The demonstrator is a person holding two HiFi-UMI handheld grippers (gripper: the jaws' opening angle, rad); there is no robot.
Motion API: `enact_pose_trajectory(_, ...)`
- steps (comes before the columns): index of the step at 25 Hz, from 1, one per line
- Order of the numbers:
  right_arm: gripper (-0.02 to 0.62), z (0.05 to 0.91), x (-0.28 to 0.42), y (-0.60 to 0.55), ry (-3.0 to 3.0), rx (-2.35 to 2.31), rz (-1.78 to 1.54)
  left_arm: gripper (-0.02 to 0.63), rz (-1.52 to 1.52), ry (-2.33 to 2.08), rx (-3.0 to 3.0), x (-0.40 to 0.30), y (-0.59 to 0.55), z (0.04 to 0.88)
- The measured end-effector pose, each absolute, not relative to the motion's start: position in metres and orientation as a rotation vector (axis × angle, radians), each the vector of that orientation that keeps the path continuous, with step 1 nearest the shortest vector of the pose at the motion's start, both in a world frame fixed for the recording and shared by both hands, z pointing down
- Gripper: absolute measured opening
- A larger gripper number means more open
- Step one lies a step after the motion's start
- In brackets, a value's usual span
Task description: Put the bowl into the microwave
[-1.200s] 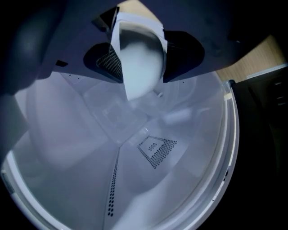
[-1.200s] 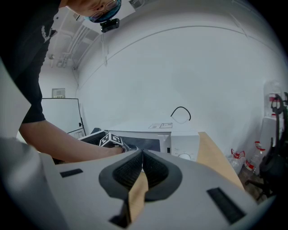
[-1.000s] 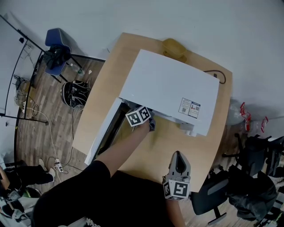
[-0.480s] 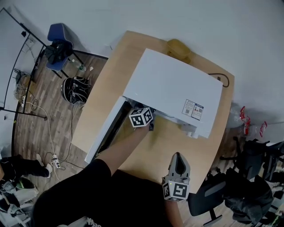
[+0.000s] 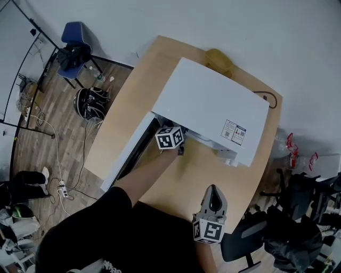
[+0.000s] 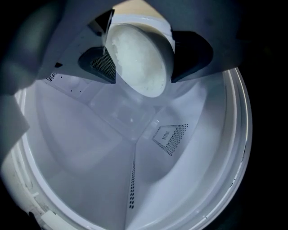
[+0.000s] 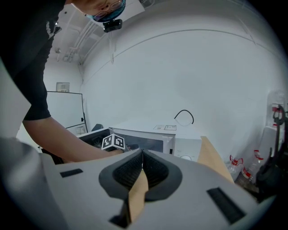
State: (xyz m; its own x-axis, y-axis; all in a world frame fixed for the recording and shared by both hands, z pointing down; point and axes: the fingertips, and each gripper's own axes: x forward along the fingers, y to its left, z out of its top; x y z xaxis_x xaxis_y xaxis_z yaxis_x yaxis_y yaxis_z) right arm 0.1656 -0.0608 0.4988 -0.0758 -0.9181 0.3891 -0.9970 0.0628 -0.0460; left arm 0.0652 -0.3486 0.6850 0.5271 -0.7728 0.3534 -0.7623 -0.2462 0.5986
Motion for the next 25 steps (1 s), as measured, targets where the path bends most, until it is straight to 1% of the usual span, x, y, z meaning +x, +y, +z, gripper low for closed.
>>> enact_pose_trajectory(6,0.061,0.498,0.176,-0.057,-2.063,1.961,0.446,0.354,-0.044,-1.256,2.001,0.059,-0.345,0.687)
enact_pose_trajectory(13,0.061,0.501,0.169,-0.054,-2.081,1.94,0.465,0.354,-0.032,-1.273,2.019,0.055,-0.344,0.687)
enact_pose_trajectory(25,0.061,0.49,0.171,-0.062,-2.087,1.941,0.432,0.354,-0.085,-1.155,2.08,0.047,-0.322,0.668)
